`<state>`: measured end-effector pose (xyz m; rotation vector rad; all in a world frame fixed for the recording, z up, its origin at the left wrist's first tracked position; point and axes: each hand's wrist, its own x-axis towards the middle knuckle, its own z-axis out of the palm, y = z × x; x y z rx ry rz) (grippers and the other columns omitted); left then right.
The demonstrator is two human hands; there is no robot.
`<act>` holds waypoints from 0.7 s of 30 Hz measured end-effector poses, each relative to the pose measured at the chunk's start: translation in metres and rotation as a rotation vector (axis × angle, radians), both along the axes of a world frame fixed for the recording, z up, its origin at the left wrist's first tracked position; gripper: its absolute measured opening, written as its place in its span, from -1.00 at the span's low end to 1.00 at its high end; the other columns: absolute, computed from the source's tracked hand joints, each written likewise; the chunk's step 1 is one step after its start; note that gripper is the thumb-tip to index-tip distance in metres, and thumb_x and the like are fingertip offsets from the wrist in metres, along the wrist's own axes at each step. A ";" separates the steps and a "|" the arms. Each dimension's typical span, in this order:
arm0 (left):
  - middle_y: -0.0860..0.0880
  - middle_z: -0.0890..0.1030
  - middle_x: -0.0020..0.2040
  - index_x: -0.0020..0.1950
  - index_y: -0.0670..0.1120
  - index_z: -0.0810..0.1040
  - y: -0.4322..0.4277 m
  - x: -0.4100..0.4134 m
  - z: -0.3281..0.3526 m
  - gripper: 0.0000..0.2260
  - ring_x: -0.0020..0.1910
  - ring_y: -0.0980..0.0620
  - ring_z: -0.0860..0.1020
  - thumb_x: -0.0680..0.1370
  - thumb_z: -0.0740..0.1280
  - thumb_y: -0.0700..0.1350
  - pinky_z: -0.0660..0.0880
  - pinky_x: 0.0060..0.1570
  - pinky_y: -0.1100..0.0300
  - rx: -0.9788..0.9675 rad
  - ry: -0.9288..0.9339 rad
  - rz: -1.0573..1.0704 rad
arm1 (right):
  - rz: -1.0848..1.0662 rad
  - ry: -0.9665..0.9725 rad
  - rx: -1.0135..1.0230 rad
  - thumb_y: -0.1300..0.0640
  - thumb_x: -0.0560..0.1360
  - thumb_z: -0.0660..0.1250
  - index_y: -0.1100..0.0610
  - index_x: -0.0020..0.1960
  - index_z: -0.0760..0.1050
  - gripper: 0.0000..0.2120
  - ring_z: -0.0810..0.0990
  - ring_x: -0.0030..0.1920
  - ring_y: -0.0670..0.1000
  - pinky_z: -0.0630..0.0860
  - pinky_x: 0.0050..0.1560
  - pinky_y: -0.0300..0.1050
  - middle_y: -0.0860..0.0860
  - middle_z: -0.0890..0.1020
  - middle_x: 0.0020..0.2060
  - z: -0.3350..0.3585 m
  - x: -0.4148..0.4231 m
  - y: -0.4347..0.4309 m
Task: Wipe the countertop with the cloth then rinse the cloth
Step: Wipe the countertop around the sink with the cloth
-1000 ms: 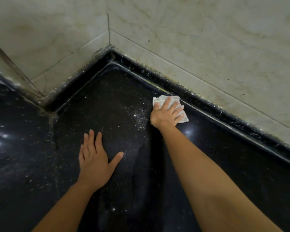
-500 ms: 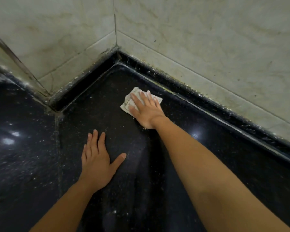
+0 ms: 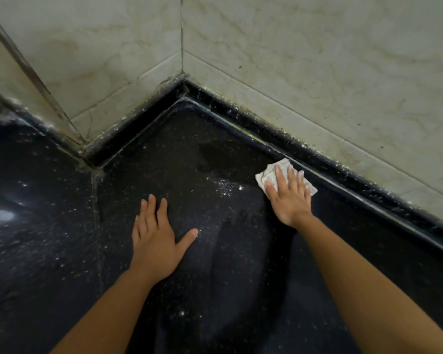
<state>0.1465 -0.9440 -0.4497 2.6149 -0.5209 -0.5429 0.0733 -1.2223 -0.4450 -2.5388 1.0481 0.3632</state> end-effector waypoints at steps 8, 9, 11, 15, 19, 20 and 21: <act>-0.08 -0.34 0.53 0.55 -0.09 -0.23 -0.001 0.000 0.000 -0.14 0.48 -0.01 -0.38 0.49 0.09 0.37 -0.31 0.44 0.02 0.010 -0.001 -0.012 | 0.228 -0.017 0.017 -0.20 0.63 -0.14 -0.16 0.56 -0.25 -0.45 -0.43 0.50 0.03 -0.41 0.45 0.02 -0.02 -0.29 0.55 0.000 -0.011 0.070; -0.08 -0.34 0.53 0.55 -0.09 -0.23 -0.001 0.000 0.000 -0.14 0.48 -0.01 -0.38 0.49 0.09 0.37 -0.31 0.44 0.02 0.014 -0.003 -0.011 | 0.250 -0.017 0.022 -0.19 0.64 -0.14 -0.16 0.55 -0.26 -0.45 -0.44 0.49 0.04 -0.41 0.46 0.02 -0.02 -0.29 0.55 0.000 -0.007 0.074; -0.08 -0.35 0.53 0.55 -0.09 -0.24 -0.001 0.000 0.000 -0.13 0.48 -0.01 -0.38 0.49 0.07 0.38 -0.31 0.44 0.02 0.028 -0.011 -0.008 | 0.298 -0.017 0.026 -0.19 0.64 -0.14 -0.16 0.55 -0.26 -0.45 -0.44 0.49 0.04 -0.41 0.47 0.02 -0.02 -0.30 0.55 0.001 0.008 0.079; -0.08 -0.36 0.52 0.55 -0.09 -0.24 -0.002 0.000 -0.001 -0.14 0.47 0.00 -0.40 0.49 0.07 0.38 -0.31 0.43 0.04 0.032 -0.023 -0.002 | 0.416 -0.034 0.034 -0.19 0.64 -0.13 -0.15 0.56 -0.24 -0.46 -0.43 0.50 0.04 -0.39 0.48 0.04 -0.01 -0.28 0.55 -0.001 0.062 0.093; -0.08 -0.36 0.52 0.54 -0.09 -0.26 -0.002 0.000 -0.003 -0.14 0.47 0.00 -0.40 0.49 0.06 0.38 -0.33 0.42 0.05 0.045 -0.049 -0.001 | 0.484 -0.043 0.036 -0.19 0.64 -0.14 -0.15 0.56 -0.21 -0.46 -0.42 0.50 0.07 -0.40 0.47 0.04 -0.01 -0.27 0.55 -0.004 0.119 0.110; -0.08 -0.36 0.52 0.54 -0.09 -0.27 -0.002 0.000 -0.003 -0.14 0.47 0.00 -0.40 0.49 0.05 0.38 -0.34 0.41 0.06 0.053 -0.055 0.000 | 0.495 -0.047 0.033 -0.20 0.64 -0.15 -0.15 0.56 -0.21 -0.46 -0.42 0.50 0.08 -0.40 0.46 0.05 0.00 -0.27 0.55 -0.005 0.131 0.113; -0.08 -0.36 0.52 0.54 -0.09 -0.27 -0.002 0.000 -0.003 -0.14 0.47 0.01 -0.40 0.49 0.05 0.38 -0.35 0.41 0.07 0.060 -0.057 -0.001 | 0.505 -0.048 0.029 -0.20 0.64 -0.15 -0.15 0.56 -0.22 -0.46 -0.41 0.50 0.09 -0.39 0.46 0.06 0.00 -0.27 0.55 -0.006 0.142 0.116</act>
